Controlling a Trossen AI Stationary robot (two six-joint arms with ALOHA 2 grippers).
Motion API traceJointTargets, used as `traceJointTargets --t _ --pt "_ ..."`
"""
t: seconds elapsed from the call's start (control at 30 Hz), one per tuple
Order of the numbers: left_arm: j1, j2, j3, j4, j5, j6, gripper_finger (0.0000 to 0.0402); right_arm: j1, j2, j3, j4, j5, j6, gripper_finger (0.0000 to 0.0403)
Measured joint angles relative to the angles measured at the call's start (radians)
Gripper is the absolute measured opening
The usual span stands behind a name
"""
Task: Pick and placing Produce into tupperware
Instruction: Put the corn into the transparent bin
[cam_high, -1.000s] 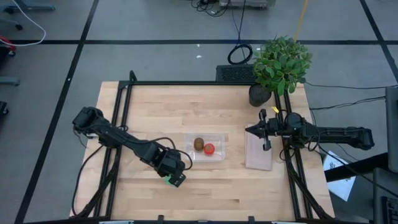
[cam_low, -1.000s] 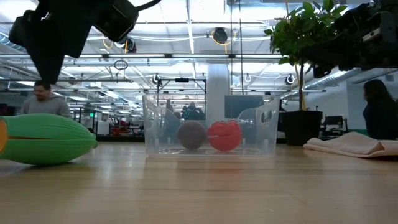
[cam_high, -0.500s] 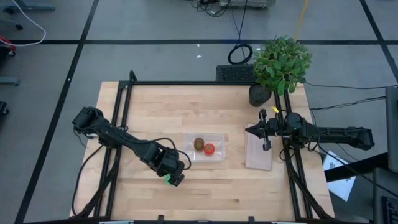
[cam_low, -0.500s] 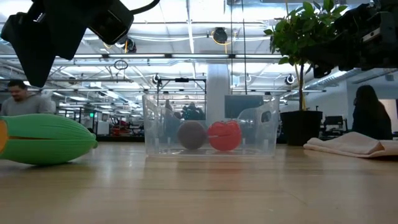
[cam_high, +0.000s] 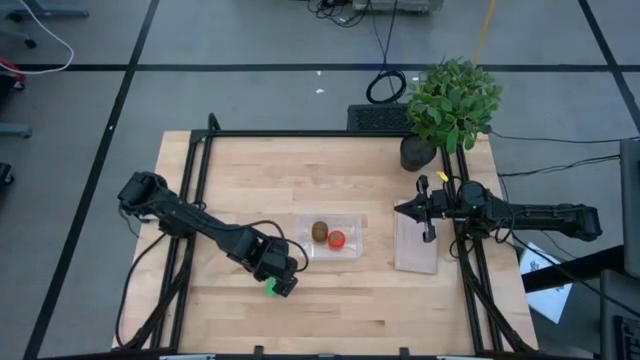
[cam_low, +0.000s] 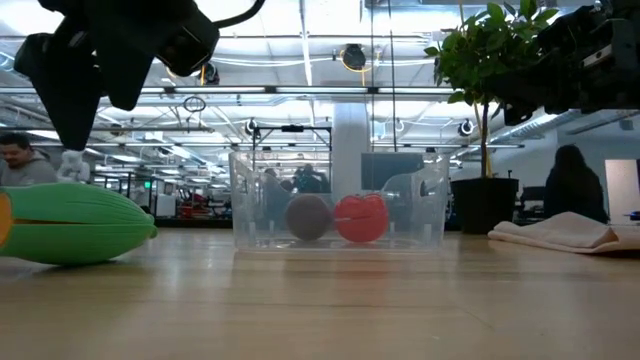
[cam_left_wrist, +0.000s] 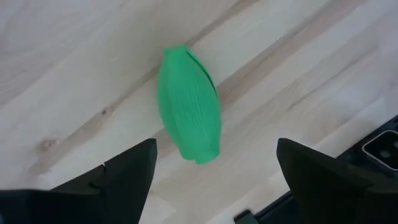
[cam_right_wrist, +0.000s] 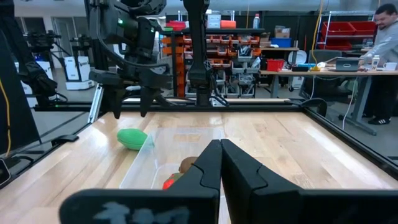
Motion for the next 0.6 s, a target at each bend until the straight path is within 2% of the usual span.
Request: traceJointTargets --t 0.6 --pt "0.000 0.112 0.000 0.014 0.016 0.010 0.0342 0.000 0.000 0.000 0.000 0.000 0.003 0.0000"
